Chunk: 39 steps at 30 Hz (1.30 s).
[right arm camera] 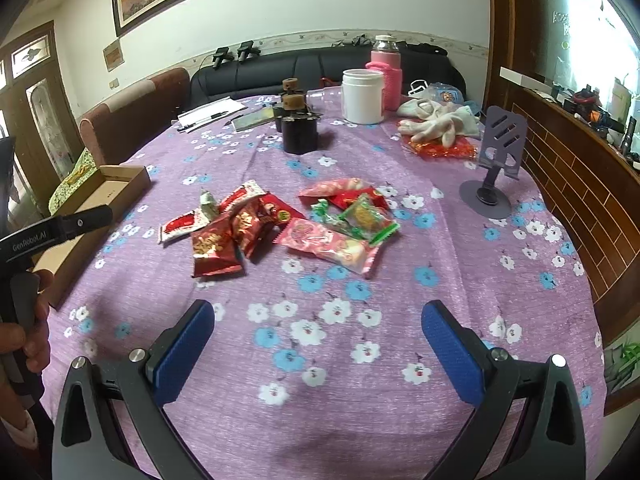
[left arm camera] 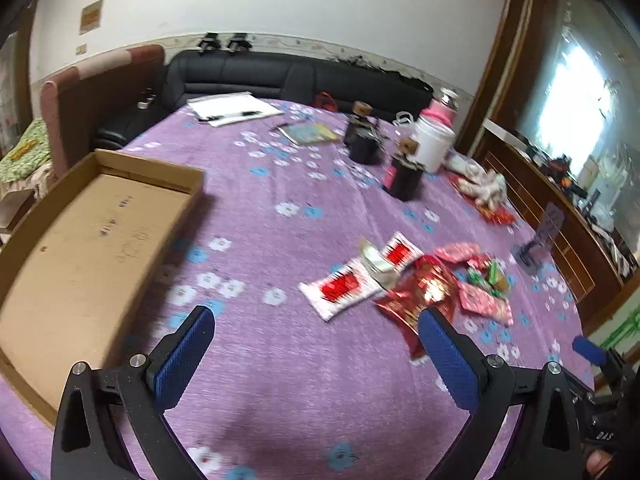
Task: Organize snacks
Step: 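Move both tools toward the pile of wrapped snacks, then grasp the red-and-white packet with the left tool while the right tool grasps the pink candy bar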
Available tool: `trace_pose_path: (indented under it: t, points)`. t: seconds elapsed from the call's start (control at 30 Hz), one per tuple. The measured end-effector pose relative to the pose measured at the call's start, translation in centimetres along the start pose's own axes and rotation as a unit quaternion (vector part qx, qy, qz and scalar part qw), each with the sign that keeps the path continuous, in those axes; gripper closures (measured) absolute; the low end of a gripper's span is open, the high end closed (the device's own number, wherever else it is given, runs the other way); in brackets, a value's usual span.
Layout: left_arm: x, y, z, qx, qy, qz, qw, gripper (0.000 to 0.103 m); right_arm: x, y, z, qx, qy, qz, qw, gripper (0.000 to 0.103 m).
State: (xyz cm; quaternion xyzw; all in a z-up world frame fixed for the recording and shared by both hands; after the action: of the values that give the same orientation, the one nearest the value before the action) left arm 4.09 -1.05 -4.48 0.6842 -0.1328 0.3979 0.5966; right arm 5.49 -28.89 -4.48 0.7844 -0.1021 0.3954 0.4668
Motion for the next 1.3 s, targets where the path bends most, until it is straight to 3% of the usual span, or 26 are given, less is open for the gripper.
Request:
trace_pose_path:
  t: [0.17, 0.23, 0.3, 0.4, 0.47, 0.53, 0.67, 0.73, 0.9, 0.97, 1.03, 1.1, 1.17, 1.3]
  points:
    - [-0.8, -0.7, 1.6, 0.002, -0.036, 0.0, 0.9993, 0.001, 0.0, -0.1, 0.8, 0.007, 0.003, 0.006, 1.0, 0.0]
    - [-0.9, -0.9, 1.3, 0.038, -0.037, 0.008, 0.9986, 0.0, 0.2, -0.2, 1.1, 0.006, 0.004, 0.008, 1.0, 0.0]
    - [-1.0, -1.5, 1.0, 0.049, -0.036, -0.008, 0.9981, 0.0, 0.3, -0.6, 1.3, 0.015, -0.002, 0.003, 1.0, 0.0]
    - [-1.5, -2.4, 0.7, -0.001, -0.022, -0.038, 0.999, 0.001, 0.5, -1.1, 1.6, 0.047, -0.015, 0.003, 0.999, 0.0]
    - [-1.7, -2.4, 1.4, 0.028, -0.053, -0.023, 0.9979, 0.001, 0.7, -1.4, 1.6, 0.053, -0.015, 0.003, 0.998, 0.0]
    - [-1.8, -1.9, 2.1, 0.026, -0.076, -0.007, 0.9968, 0.001, 0.9, -1.6, 1.4, 0.063, -0.014, 0.004, 0.998, 0.0]
    - [-1.4, -2.6, 1.8, 0.036, -0.064, -0.058, 0.9956, 0.001, 1.4, -2.1, 1.1, 0.073, -0.011, -0.001, 0.997, 0.0]
    - [-0.8, -1.6, 1.5, 0.052, -0.063, -0.021, 0.9965, 0.001, 1.6, -2.3, 0.7, 0.073, -0.003, -0.004, 0.997, 0.0]
    - [0.4, -0.3, 0.7, 0.034, -0.043, 0.031, 0.998, 0.001, 1.9, -2.6, 0.3, 0.075, 0.011, -0.007, 0.997, 0.0]
    - [0.8, -0.4, 0.3, 0.008, -0.023, 0.04, 0.9989, 0.001, 2.1, -2.8, 0.3, 0.076, 0.012, -0.01, 0.997, 0.0]
    - [1.1, -1.0, 0.3, -0.008, -0.012, 0.024, 0.9996, 0.001, 2.3, -3.3, 0.3, 0.077, 0.015, -0.016, 0.997, 0.0]
    - [1.2, -1.7, 1.4, 0.014, -0.056, 0.013, 0.9983, 0.001, 2.5, -3.8, 0.3, 0.079, 0.023, -0.024, 0.996, 0.0]
    - [1.1, -1.8, 2.7, 0.04, -0.104, 0.042, 0.9928, 0.001, 2.7, -4.3, 0.3, 0.08, 0.034, -0.033, 0.996, 0.0]
    - [1.6, -3.4, 3.3, 0.008, -0.117, 0.026, 0.9928, 0.001, 3.1, -5.6, 0.5, 0.081, 0.064, -0.061, 0.993, 0.0]
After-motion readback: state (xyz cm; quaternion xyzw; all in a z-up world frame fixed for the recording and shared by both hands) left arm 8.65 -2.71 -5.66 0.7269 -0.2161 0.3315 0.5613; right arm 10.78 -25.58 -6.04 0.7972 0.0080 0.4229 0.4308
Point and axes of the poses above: each gripper's, at about its wrist camera, not at the fingertips, and y roughly against the way its jaws point, z to its right, x to its top, the point moved 3 cm from there along -y, roughly the way its jaws point, and after that the axes turned 15 degrees about x, right-handed, at the moved point
